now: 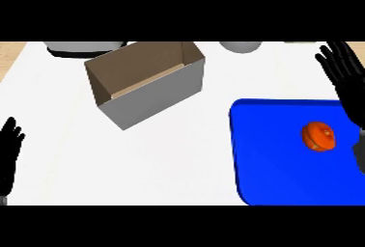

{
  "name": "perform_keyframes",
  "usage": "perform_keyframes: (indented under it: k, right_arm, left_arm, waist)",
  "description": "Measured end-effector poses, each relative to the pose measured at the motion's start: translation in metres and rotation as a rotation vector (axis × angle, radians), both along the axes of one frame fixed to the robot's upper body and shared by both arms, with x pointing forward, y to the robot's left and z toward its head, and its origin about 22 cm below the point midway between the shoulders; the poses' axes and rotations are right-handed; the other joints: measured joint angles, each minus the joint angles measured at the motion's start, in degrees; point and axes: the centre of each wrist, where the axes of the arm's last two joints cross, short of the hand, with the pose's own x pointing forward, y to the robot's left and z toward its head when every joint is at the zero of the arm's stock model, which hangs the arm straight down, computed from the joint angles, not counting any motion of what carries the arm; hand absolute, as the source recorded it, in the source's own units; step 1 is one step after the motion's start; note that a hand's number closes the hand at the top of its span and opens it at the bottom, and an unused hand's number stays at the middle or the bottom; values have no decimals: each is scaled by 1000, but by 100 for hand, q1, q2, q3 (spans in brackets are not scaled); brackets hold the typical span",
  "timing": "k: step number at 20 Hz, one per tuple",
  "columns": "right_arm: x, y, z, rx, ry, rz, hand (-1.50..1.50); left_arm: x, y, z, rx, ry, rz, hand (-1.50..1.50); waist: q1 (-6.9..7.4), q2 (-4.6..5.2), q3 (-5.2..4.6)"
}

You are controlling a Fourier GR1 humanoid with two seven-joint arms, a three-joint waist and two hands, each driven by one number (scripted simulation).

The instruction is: Pick the squash from the tray and place it in the cardboard box

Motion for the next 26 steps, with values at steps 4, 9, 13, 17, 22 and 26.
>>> perform_keyframes:
  k: [4, 9, 13, 17, 22, 26]
  right_arm:
    - [-12, -12, -31, 29, 147, -65, -150]
    - [-31, -38, -52, -103, 245, -205, -150]
    - [-56, -51, -73, -467, 270, -261, -150]
    - [-85, -67, -72, -718, 207, -285, -150]
    - [-102, -75, -20, -879, 194, -294, -150]
    - [-112, -69, 20, -914, 282, -223, -150]
  left_arm:
    - [20, -30, 16, 12, -62, -187, 0]
    - [38, -75, 30, -5, -142, -437, 0]
    - [45, -107, 37, -26, -171, -587, 0]
    - [49, -133, 37, -45, -171, -662, 0]
    - [50, -155, 39, -44, -173, -710, 0]
    - [56, -158, 40, -42, -172, -720, 0]
  waist:
    - [-110, -22, -23]
    - [-524, -53, -27]
    - [-461, -33, -40]
    - [-378, -59, -43]
    - [-245, -73, -49]
    - [-192, -69, -52]
